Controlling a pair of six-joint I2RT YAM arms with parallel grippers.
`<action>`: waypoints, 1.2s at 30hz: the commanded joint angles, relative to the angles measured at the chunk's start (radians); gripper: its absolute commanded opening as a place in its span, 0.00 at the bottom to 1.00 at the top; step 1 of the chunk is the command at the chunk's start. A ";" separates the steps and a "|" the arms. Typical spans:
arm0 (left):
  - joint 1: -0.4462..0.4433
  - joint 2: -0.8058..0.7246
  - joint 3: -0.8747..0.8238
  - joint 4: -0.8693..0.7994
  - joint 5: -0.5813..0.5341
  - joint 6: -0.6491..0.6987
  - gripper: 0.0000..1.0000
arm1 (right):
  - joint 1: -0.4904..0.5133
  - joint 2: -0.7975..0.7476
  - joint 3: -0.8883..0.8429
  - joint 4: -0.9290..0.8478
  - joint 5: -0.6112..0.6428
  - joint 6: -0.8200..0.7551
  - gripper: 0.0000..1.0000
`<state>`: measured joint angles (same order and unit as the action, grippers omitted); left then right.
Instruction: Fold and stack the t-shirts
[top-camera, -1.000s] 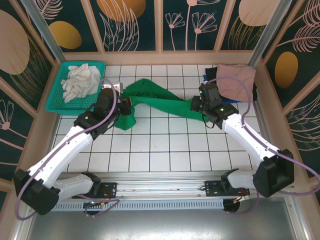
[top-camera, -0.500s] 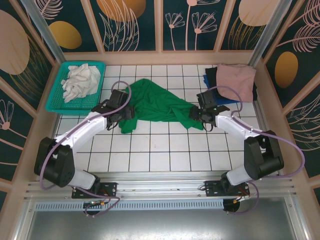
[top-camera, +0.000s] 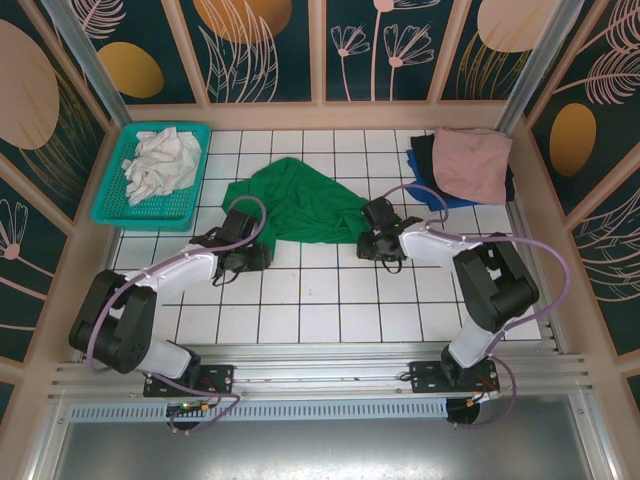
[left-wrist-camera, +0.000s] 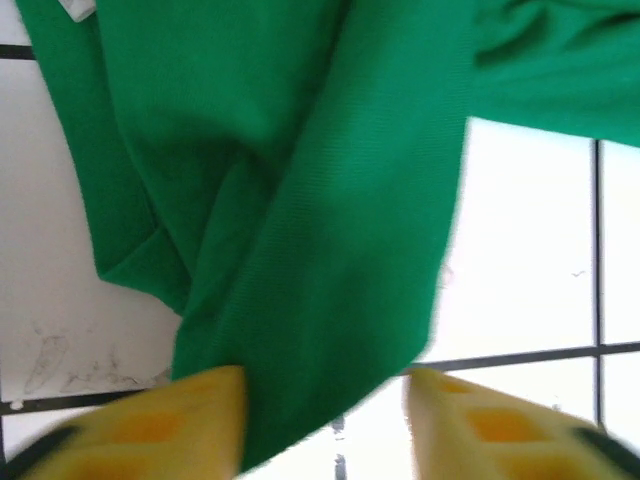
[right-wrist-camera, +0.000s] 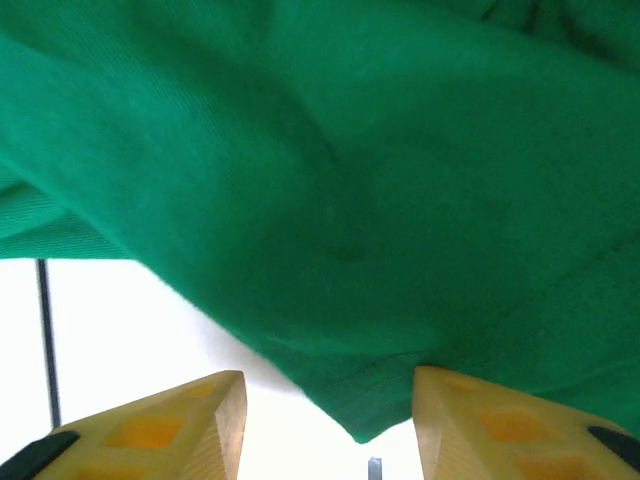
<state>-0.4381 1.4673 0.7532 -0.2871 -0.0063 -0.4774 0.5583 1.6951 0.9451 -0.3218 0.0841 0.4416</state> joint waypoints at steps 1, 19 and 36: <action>0.038 -0.003 0.005 0.005 -0.074 0.002 0.19 | 0.012 0.036 0.040 -0.031 0.103 -0.015 0.39; 0.120 -0.228 0.144 -0.087 -0.024 0.021 0.20 | -0.043 -0.423 0.002 -0.163 0.193 -0.069 0.00; 0.009 0.131 0.078 -0.025 -0.246 0.034 0.13 | -0.203 -0.460 -0.086 -0.087 0.100 -0.080 0.00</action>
<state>-0.4450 1.5795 0.7845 -0.2909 -0.1711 -0.4480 0.3763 1.2903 0.8692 -0.4232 0.1879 0.3862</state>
